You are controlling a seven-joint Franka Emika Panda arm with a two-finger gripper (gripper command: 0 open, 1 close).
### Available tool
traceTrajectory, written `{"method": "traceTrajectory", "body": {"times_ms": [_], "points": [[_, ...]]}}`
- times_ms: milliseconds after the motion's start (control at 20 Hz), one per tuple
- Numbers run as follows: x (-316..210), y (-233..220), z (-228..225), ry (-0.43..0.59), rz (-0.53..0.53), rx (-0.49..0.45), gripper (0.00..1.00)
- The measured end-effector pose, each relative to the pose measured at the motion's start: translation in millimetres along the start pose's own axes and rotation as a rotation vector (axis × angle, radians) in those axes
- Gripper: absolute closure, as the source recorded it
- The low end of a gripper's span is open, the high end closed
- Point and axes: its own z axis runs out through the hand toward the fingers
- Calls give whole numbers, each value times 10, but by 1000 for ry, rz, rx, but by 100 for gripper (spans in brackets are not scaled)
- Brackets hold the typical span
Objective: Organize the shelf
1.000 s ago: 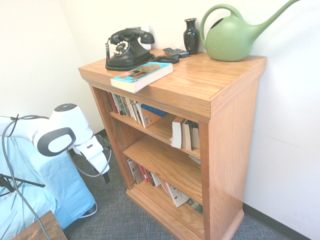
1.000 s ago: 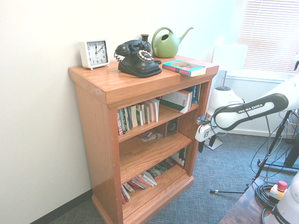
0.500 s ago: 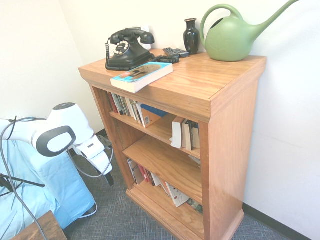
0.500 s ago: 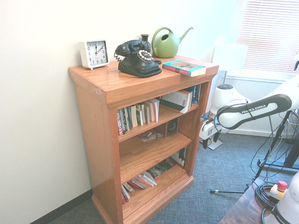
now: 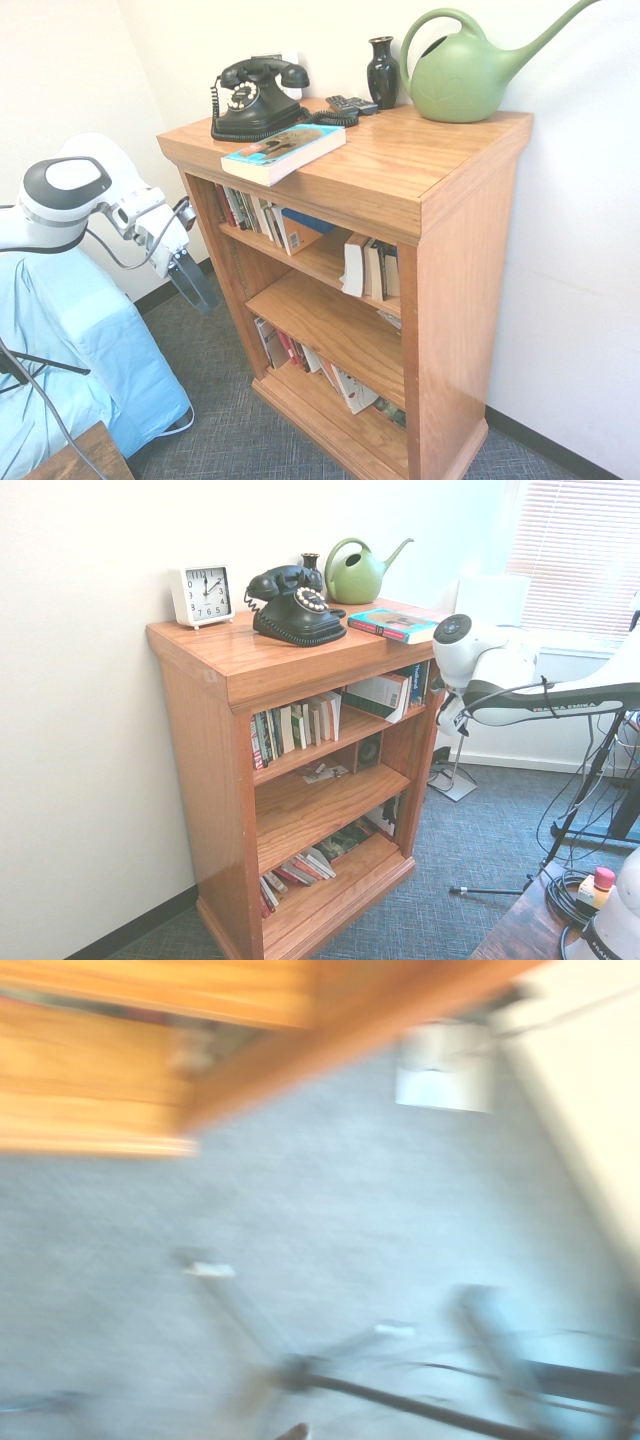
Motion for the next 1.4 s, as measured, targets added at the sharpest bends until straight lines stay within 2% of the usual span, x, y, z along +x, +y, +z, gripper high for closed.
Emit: {"method": "traceTrajectory", "body": {"times_ms": [400,700,1100,1400], "points": [[365,-394,-706,246,-56,-280,0],[663,-750,-1026,329,-46,-421,0],[887,-1010,-1028,402,-56,-508,0],[925,-1241,-963,420,-58,-527,0]]}}
